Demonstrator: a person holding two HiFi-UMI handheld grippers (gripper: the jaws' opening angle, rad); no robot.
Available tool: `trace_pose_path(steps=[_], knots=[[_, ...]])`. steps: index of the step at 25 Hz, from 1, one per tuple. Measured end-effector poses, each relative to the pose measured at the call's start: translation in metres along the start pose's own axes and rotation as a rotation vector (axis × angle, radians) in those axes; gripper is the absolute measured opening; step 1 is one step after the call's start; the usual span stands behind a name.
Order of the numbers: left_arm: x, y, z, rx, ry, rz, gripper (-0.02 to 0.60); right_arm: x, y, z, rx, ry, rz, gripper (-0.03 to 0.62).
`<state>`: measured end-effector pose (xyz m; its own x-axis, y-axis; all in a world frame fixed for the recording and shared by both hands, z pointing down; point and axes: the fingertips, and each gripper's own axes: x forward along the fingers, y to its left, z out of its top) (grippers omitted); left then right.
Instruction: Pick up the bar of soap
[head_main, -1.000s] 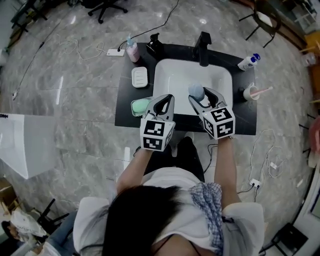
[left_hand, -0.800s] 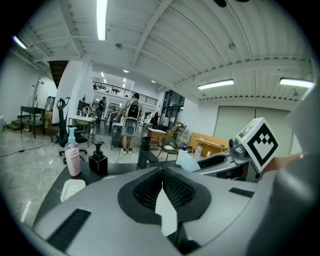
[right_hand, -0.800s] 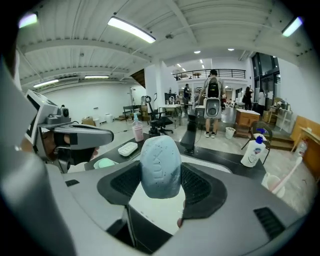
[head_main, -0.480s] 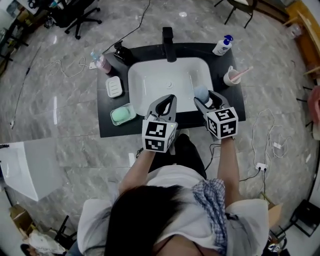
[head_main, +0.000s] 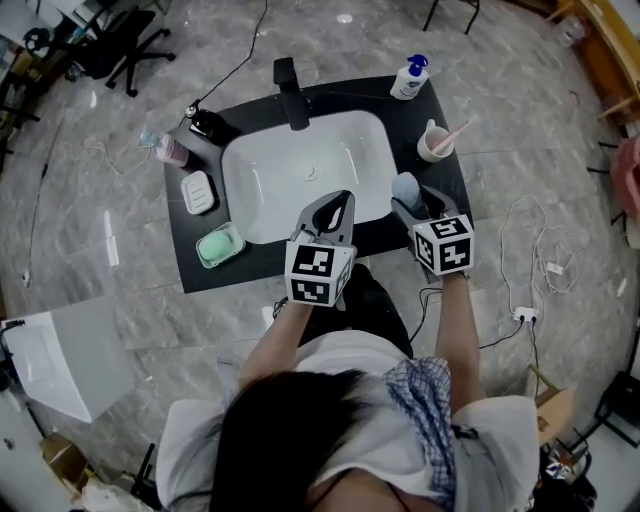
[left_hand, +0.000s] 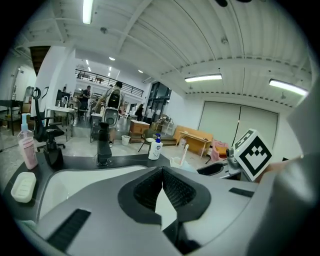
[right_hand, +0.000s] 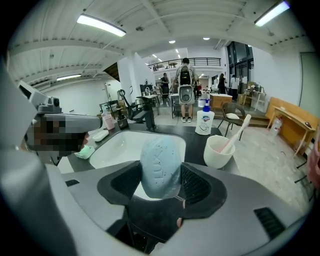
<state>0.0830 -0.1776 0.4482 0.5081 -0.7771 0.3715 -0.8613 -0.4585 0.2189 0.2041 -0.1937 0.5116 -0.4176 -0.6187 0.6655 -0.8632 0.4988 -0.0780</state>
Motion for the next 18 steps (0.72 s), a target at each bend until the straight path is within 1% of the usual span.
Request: trace_pose_path(steps=[9, 13, 18], knots=[[0.048, -0.028, 0.005, 0.000, 0.023, -0.042, 0.011, 0.003, -0.055, -0.025, 0.052, 0.061, -0.027, 0.264], [0.064, -0.032, 0.006, -0.005, 0.031, -0.043, 0.011, 0.010, -0.069, -0.036, 0.059, 0.097, -0.020, 0.264], [0.080, -0.032, -0.002, -0.014, 0.060, -0.031, 0.011, 0.021, -0.078, -0.051, 0.043, 0.154, -0.005, 0.264]])
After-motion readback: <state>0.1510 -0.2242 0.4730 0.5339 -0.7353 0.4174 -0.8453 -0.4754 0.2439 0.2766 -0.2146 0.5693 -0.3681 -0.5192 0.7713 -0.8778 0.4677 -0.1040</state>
